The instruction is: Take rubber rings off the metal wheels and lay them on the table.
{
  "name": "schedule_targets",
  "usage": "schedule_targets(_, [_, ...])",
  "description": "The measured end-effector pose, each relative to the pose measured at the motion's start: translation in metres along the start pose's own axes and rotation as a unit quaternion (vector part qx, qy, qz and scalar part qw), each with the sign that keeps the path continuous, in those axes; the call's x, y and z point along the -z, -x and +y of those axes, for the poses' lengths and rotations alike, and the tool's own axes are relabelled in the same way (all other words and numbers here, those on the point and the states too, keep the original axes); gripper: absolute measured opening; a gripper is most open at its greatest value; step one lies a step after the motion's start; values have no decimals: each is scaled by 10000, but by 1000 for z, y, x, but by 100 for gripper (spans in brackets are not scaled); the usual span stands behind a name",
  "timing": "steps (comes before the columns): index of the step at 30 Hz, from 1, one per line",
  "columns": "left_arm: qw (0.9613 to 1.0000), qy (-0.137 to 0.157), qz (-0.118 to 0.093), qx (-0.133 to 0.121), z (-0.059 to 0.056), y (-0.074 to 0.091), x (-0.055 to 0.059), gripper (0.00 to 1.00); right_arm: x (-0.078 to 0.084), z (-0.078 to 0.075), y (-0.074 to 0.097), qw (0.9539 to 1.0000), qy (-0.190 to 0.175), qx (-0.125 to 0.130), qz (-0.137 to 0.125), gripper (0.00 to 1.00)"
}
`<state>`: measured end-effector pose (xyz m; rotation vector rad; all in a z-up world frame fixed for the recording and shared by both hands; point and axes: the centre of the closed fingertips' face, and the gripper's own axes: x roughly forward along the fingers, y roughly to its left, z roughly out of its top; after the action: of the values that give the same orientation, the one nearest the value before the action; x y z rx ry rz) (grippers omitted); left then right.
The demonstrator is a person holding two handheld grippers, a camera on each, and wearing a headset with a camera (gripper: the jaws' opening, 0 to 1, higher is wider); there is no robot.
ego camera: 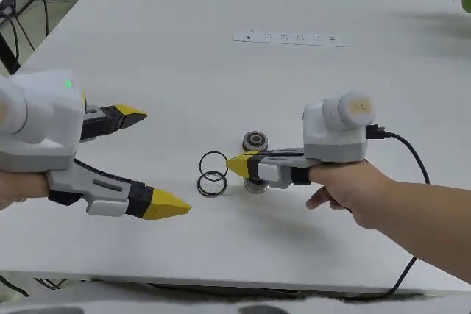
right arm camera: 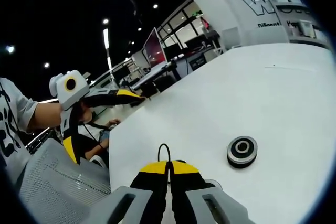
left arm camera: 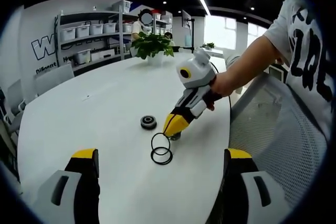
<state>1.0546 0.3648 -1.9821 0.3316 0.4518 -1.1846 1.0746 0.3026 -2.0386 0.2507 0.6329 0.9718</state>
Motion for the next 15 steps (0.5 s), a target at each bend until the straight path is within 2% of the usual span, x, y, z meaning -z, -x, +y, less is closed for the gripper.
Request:
schedule_targets(12, [9999,-21,102,-1,-2,3,6,97,14,8,-7,9994,121,12,332,0])
schedule_targets(15, [9999,-15,115,-1,-2,3,7,97,18,6,-8,9991,157,33,403,0])
